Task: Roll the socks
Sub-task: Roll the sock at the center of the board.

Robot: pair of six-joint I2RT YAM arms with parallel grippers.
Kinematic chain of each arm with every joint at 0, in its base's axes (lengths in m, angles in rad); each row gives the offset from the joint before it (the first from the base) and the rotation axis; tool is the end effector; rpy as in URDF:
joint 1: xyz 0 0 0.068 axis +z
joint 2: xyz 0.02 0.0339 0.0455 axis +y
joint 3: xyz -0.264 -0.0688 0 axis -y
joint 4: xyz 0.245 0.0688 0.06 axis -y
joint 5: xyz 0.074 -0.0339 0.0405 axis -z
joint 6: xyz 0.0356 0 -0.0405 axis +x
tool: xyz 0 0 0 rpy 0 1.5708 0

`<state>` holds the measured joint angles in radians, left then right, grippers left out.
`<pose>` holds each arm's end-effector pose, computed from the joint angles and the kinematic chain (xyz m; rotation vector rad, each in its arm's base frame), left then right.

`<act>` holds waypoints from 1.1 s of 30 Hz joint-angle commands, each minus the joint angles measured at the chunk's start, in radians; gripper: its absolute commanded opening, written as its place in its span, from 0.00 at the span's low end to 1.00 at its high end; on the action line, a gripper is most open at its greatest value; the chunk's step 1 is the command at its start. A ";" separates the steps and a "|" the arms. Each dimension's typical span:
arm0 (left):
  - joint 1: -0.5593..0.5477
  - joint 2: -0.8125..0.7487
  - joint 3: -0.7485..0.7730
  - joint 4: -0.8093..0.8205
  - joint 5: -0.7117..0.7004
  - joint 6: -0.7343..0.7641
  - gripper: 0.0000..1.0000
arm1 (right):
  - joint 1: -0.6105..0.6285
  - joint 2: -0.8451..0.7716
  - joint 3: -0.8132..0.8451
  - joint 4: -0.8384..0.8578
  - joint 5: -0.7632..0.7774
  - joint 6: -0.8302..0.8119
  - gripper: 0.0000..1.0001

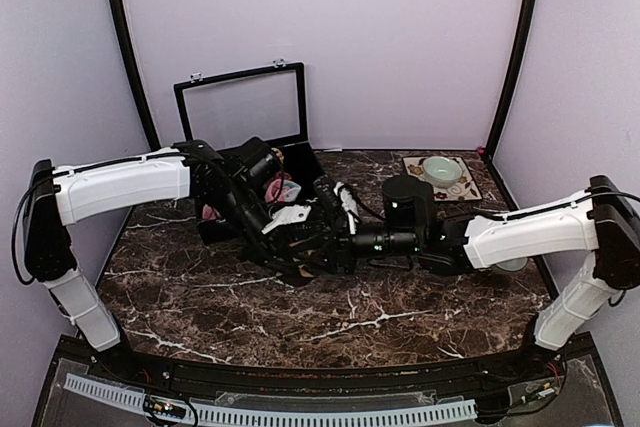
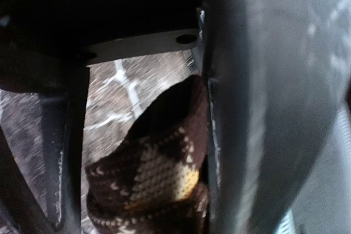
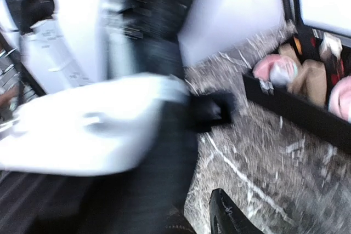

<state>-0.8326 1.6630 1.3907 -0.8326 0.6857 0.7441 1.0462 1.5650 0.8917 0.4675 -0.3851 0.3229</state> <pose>0.2135 -0.2682 0.2775 1.9667 1.6497 -0.9389 0.1648 0.3115 0.2498 -0.9738 1.7055 1.2899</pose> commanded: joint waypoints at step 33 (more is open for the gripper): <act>0.033 -0.134 -0.073 0.254 -0.285 -0.127 0.39 | -0.006 0.079 0.087 0.031 0.161 0.201 0.00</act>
<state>-0.7795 1.5513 1.3487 -0.6609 0.4957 0.6140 1.0378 1.5932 0.9409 0.4301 -0.2577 0.3851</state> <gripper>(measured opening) 0.391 0.080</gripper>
